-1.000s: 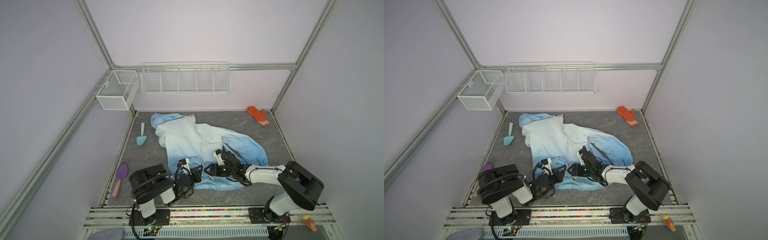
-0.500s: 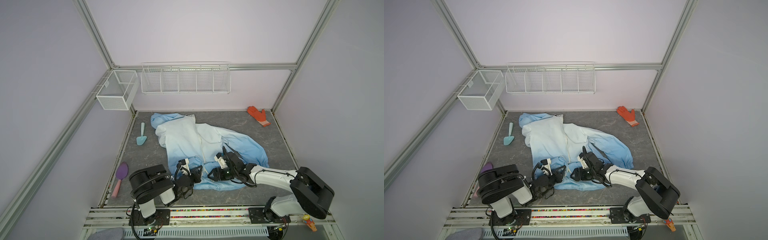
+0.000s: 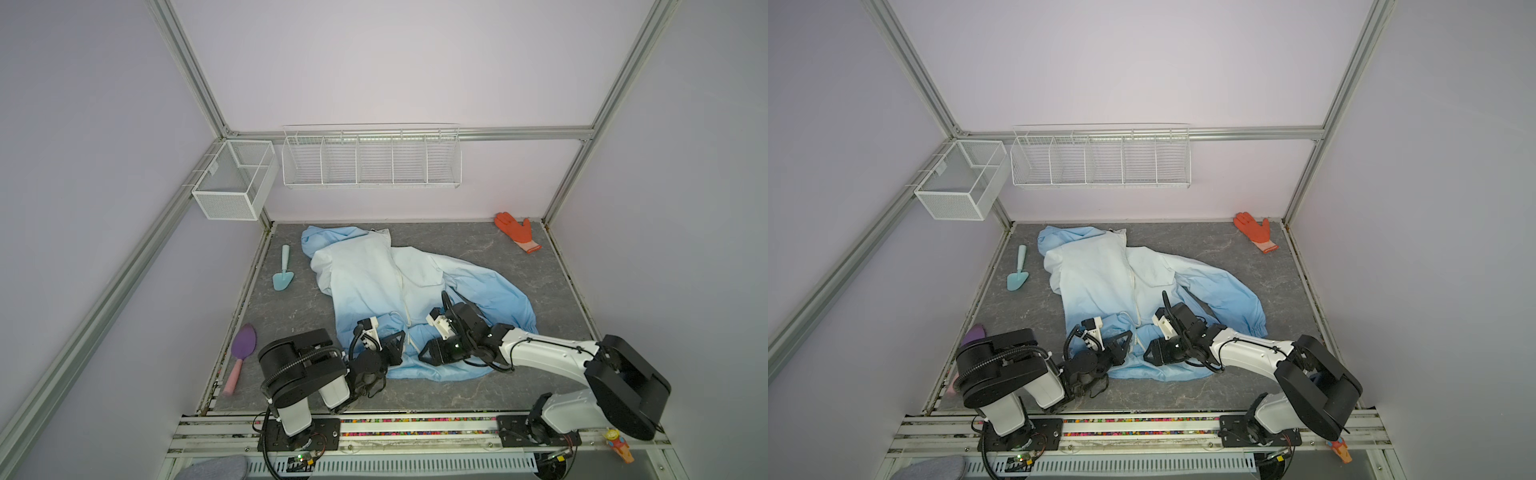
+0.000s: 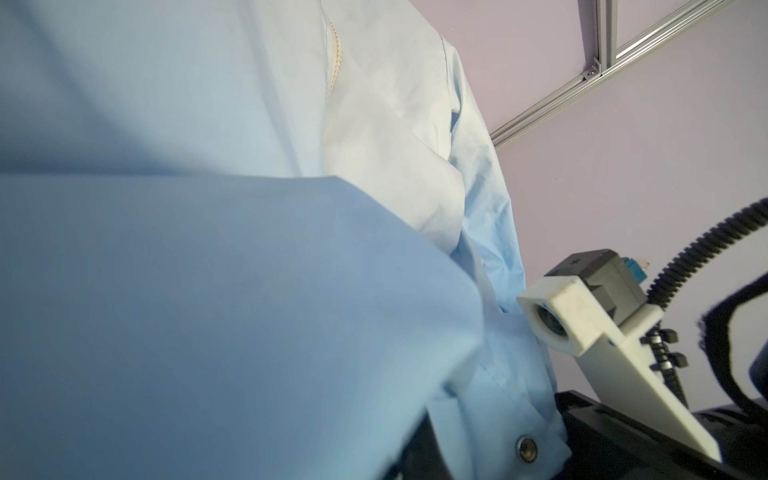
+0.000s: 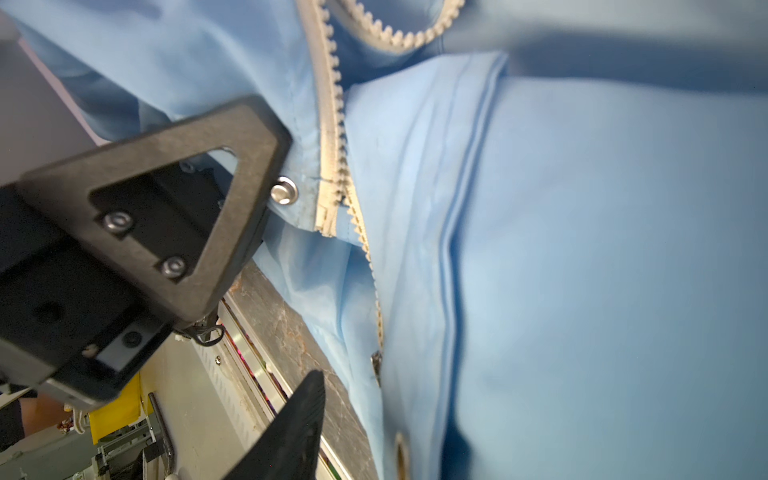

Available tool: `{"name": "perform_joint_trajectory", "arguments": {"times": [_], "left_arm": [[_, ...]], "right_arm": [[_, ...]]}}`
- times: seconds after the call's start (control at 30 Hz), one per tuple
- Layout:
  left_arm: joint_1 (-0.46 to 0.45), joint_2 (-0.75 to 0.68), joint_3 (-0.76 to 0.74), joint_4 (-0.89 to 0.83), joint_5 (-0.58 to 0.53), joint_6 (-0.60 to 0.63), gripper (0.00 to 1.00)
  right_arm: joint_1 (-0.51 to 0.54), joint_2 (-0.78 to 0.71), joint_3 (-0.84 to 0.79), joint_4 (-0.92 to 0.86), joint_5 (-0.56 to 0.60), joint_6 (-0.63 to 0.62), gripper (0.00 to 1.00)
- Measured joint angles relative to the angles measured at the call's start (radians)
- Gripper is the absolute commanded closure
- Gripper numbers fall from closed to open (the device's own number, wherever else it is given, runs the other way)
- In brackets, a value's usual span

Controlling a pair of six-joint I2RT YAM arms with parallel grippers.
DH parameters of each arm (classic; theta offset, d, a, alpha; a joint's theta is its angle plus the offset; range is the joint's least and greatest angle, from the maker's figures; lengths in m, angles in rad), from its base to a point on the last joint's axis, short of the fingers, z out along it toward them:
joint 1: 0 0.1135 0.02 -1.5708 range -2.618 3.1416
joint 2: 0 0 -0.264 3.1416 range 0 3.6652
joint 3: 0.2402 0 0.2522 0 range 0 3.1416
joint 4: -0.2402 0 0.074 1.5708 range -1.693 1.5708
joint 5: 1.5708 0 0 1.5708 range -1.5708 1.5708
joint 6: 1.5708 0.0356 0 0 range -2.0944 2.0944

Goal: Zip up the jacket

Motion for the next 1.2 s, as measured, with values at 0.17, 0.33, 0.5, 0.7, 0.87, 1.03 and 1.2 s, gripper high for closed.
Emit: {"name": "perform_joint_trajectory", "arguments": {"times": [0.17,0.33,0.5,0.7,0.87,1.03,1.2], "left_arm": [[0.000,0.000,0.000,0.000,0.002,0.000,1.00],[0.000,0.000,0.000,0.000,0.002,0.000,1.00],[0.000,0.001,0.000,0.000,0.003,0.000,1.00],[0.000,0.003,0.000,0.000,0.003,0.000,1.00],[0.000,0.003,0.000,0.000,0.003,0.000,1.00],[0.000,0.002,0.000,0.000,0.002,0.000,1.00],[0.000,-0.044,-0.005,-0.001,0.000,0.000,1.00]], "right_arm": [[0.000,0.017,0.001,0.000,-0.004,-0.011,0.51],[0.000,0.043,0.002,0.000,-0.006,-0.019,0.56],[0.000,0.060,0.002,0.003,-0.006,-0.021,0.61],[0.000,0.066,0.002,0.015,-0.006,-0.021,0.67],[0.000,0.077,0.002,0.029,-0.011,-0.019,0.78],[0.000,0.082,0.002,0.053,-0.025,-0.004,0.91],[-0.006,0.056,0.002,0.063,-0.034,0.014,0.93]]}}
